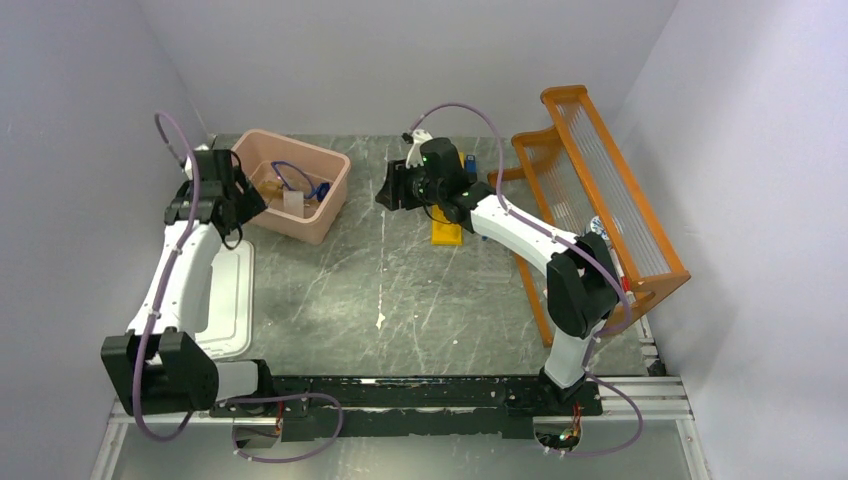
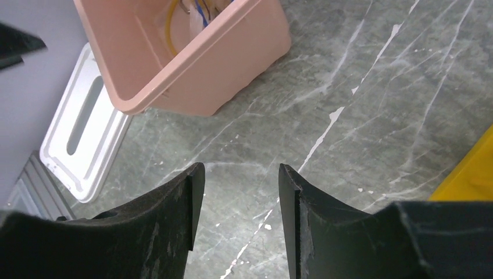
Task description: Organize the chemistry lab equipment
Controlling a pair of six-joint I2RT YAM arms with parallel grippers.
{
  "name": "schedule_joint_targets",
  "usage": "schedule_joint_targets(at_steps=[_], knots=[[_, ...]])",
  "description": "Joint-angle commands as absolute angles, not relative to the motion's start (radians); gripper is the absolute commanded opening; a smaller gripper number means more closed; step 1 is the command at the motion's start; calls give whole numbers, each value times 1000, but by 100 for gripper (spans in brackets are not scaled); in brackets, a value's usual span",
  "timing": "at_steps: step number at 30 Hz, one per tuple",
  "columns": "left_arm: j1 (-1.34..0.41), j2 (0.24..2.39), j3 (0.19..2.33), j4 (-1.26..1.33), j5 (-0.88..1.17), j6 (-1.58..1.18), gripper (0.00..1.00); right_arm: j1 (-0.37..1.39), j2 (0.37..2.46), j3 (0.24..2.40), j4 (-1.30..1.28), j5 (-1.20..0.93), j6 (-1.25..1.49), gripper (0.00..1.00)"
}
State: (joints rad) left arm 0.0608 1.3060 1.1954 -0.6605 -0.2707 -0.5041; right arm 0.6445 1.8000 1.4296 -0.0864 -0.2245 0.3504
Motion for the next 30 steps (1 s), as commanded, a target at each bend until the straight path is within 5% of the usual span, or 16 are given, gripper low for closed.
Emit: schedule_joint_targets(at_steps=[1,23,30], knots=[[84,1259,1071,-754,-313,-508,81,645,1796,1401,-55,-235,420,52],[255,1407,792,-537,-89,-606,86,646,1727,1288,-22,-202,366,51],[255,1433,743,-484,-46,-649,81,643,1713,1262,-25,-176,345,52]])
